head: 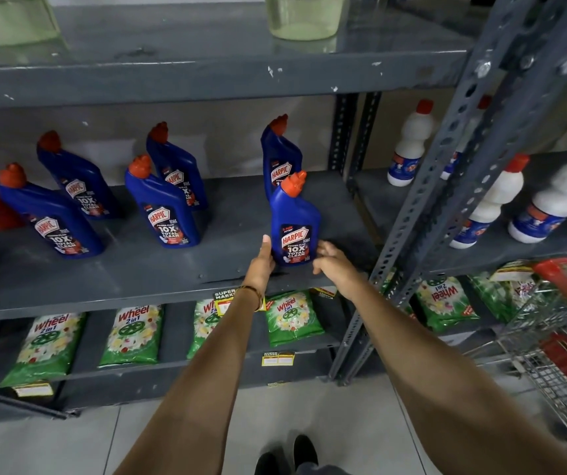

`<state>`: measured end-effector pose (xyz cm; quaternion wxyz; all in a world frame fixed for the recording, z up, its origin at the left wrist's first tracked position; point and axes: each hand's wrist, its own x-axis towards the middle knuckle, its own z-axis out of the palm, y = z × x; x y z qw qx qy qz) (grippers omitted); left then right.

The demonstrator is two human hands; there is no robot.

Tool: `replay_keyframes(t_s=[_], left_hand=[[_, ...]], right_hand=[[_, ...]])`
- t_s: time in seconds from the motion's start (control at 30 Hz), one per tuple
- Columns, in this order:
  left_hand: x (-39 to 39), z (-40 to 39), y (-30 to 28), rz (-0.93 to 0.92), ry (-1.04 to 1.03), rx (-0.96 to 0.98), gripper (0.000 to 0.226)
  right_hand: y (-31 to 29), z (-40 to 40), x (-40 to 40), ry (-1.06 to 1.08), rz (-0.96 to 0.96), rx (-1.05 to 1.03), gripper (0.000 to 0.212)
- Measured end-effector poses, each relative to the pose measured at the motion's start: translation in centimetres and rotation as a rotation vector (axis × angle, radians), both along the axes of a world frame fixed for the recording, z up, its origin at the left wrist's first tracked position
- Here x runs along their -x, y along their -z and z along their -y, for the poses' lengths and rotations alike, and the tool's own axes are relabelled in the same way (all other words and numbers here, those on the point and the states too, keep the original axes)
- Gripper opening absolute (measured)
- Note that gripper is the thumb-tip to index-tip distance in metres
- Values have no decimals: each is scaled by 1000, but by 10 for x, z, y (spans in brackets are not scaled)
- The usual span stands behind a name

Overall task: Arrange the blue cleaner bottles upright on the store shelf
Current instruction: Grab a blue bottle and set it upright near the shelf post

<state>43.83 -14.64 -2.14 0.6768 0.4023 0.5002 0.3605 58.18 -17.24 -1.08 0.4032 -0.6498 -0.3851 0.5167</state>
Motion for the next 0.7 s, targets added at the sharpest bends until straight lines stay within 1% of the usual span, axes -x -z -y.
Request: replay_keyframes(t_s=[0.37, 0.47, 0.63, 0.7], left_hand=[[2, 4, -1, -62, -15, -15, 64], [2, 4, -1, -33, -14, -2, 65], [7, 3, -1, -131, 11, -42, 69], [9, 5, -4, -93, 34, -14, 72]], right_hand=[[1, 1, 1, 53, 26, -3, 58], [-1, 2, 2, 59, 33, 8, 57], [0, 2, 8, 92, 58, -3, 57], [3, 1, 13, 131, 88, -7, 55]])
